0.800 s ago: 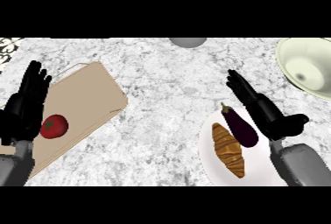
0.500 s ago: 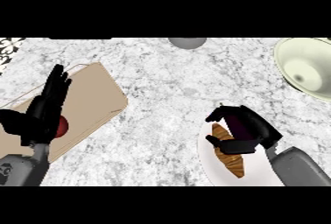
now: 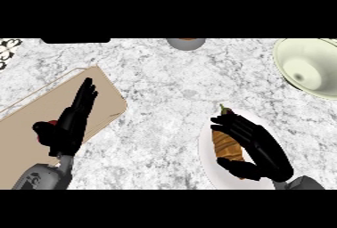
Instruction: Pick the eggplant from the plate and place it in the bowl
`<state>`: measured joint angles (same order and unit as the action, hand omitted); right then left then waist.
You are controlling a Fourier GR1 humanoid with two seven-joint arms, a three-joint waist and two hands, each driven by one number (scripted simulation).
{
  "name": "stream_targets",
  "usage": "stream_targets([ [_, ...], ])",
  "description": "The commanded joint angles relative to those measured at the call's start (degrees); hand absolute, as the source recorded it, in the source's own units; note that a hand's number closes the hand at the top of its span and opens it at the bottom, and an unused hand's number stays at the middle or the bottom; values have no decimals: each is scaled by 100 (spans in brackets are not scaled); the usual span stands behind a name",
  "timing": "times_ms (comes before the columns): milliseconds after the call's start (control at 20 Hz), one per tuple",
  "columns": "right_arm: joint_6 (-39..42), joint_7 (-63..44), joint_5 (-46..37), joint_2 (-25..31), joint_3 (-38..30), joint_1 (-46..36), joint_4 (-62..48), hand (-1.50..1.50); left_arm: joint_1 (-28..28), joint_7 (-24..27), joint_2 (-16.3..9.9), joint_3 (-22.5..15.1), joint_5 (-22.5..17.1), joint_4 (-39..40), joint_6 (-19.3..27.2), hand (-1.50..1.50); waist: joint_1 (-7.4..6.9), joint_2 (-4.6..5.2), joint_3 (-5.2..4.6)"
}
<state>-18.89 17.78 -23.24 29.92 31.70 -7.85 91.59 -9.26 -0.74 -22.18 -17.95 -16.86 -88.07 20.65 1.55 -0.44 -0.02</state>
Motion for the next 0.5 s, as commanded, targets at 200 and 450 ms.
stream_targets([
  [200, -503, -1273, -1879, 46, 218, 418, 1647, -150, 36, 53, 382, -193, 290, -30, 46, 0, -66, 6, -9],
  [450, 264, -3058, -3297, -384, 486, 445, 2263, -150, -82, 27, 281, 58, 190, 130, -224, 0, -92, 22, -10],
])
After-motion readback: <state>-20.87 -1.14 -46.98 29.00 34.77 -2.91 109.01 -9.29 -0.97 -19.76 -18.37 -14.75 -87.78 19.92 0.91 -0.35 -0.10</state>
